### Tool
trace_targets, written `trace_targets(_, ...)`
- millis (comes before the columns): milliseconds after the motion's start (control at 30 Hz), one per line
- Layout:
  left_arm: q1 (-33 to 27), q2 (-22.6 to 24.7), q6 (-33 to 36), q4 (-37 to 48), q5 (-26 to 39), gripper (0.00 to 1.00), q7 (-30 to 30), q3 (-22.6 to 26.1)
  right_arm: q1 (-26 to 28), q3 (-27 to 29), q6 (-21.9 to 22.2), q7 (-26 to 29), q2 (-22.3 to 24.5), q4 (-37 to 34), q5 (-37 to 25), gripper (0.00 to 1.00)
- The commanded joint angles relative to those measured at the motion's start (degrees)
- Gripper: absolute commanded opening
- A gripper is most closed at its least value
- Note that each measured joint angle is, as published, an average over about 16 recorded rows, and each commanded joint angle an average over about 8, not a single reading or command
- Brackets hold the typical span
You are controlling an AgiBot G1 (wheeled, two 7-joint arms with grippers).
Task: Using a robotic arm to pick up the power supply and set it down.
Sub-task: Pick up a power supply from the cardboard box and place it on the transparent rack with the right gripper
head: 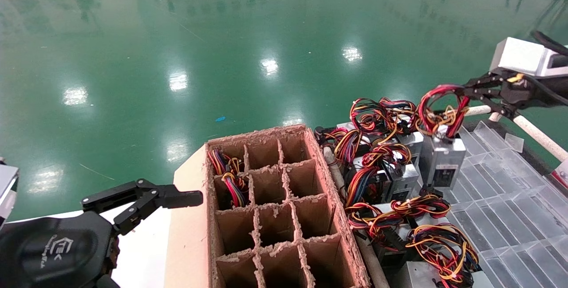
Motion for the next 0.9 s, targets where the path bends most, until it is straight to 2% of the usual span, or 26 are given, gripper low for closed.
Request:
trace_targets(33, 0.00, 0.00, 0.00, 0.00, 0.00, 1.00, 0.00, 0.00, -0.80, 0.23, 2.50, 0.09, -0.46, -0.03, 0.35, 0.00)
trace_targets(167, 0.00, 0.00, 0.00, 0.00, 0.00, 1.00, 0.00, 0.00, -2.66, 0.71, 5.71, 0.28, -1.35, -0.13, 1.05, 0.00)
trace_targets(300, 0.00, 0.00, 0.00, 0.00, 0.00, 1.00, 0.00, 0.01, -3.90, 1.13, 6.86, 0.52, -1.72, -0.13, 1.63, 0.00)
trace_targets(900, 0.00, -0.01, -0.01, 0.00, -0.01, 1.00, 0.01, 0.02, -3.81, 0.79, 2.94, 2.32, -1.33, 0.23, 1.12, 0.00)
